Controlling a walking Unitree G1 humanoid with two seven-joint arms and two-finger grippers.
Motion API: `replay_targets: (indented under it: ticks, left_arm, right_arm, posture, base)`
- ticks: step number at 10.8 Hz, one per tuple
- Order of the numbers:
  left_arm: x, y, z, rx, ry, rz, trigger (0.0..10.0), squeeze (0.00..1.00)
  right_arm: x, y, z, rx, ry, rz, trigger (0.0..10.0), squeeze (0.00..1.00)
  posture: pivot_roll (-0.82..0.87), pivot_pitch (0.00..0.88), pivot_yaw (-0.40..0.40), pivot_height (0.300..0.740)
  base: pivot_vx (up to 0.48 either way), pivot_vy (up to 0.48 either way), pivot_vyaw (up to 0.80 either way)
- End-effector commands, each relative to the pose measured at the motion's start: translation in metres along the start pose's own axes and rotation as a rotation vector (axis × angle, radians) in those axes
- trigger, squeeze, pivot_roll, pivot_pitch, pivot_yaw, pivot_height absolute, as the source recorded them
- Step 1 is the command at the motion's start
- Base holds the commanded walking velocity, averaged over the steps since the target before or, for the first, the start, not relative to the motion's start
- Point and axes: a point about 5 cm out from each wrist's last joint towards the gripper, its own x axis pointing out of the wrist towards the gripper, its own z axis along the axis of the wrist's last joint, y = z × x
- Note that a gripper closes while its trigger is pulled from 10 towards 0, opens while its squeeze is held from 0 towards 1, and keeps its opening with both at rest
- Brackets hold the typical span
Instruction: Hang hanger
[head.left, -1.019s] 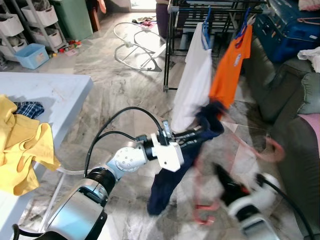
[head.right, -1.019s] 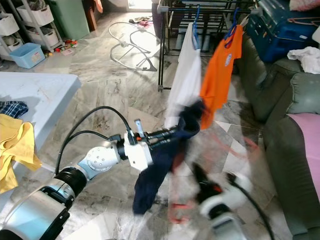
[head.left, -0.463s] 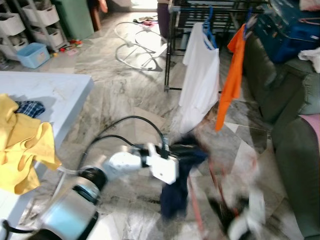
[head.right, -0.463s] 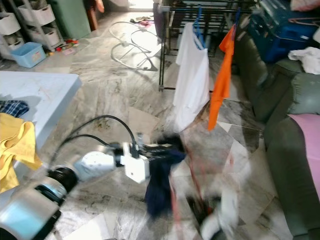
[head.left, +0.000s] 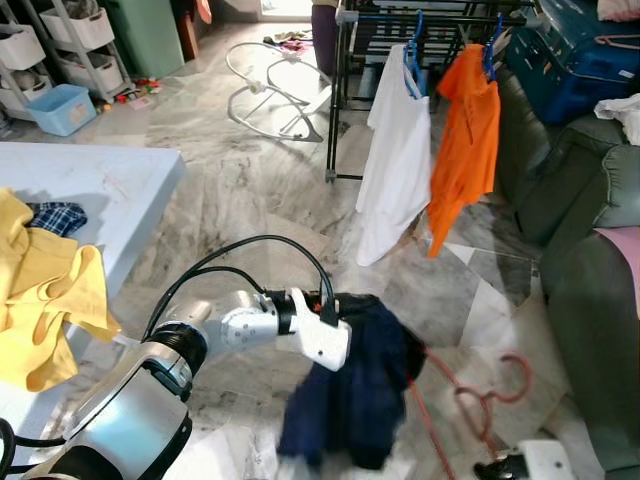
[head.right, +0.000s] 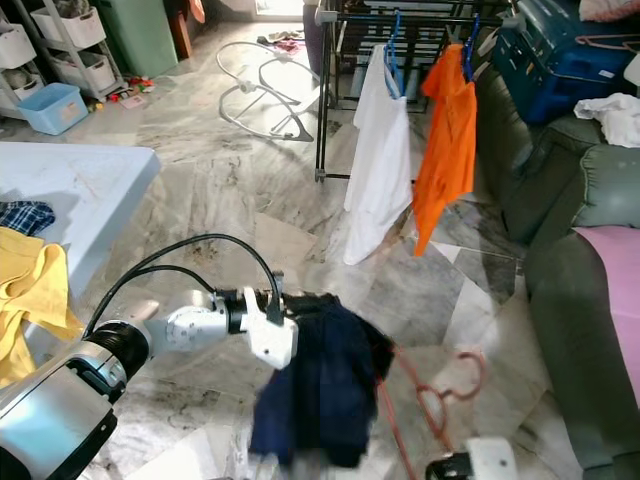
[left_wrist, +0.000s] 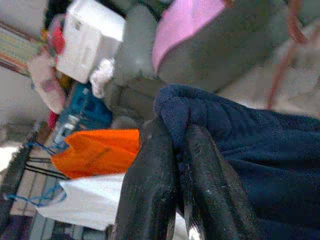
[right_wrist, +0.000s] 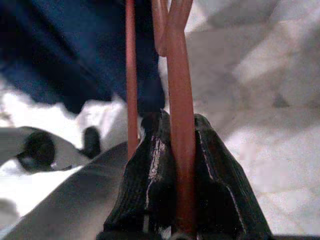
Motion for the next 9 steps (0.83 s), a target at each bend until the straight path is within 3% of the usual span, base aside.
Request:
replay_targets:
  ticks: [1,3,4,7,9]
  left_arm:
    - [0.005,0.01,0.007,0.044,-0.063,0.032,10.0,0.0]
    - [0.012,0.009,0.022,0.032,-0.18,0.063,10.0,0.0]
    - [0.012,0.007,0.023,0.034,-0.188,0.053,10.0,0.0]
    - [0.007,0.008,0.018,0.047,-0.166,0.062,10.0,0.0]
    - [0.007,0.013,0.022,0.027,-0.208,0.095,10.0,0.0]
  right_arm:
    - [0.0,0.013,0.002,-0.021,-0.017,0.095,10.0,0.0]
    - [0.003,0.039,0.001,-0.06,-0.006,0.291,10.0,0.0]
    - [0.003,0.043,0.002,-0.067,-0.011,0.322,10.0,0.0]
    - [0.001,0.038,-0.005,-0.15,0.066,0.355,10.0,0.0]
    - [0.016,0.021,0.003,-0.156,0.018,0.211,10.0,0.0]
  posture:
    - [-0.1,0.076,0.02,0.74]
    - [-0.09,0.078,0.015,0.74]
    - [-0.09,0.078,0.015,0.74]
    - [-0.07,0.078,0.017,0.74]
    - [-0.07,0.075,0.022,0.74]
  base:
    - [0.0,0.0,0.0]
    - [0.0,0.0,0.0]
    - [0.0,0.0,0.0]
    - [0.0,0.0,0.0]
    - [0.0,0.0,0.0]
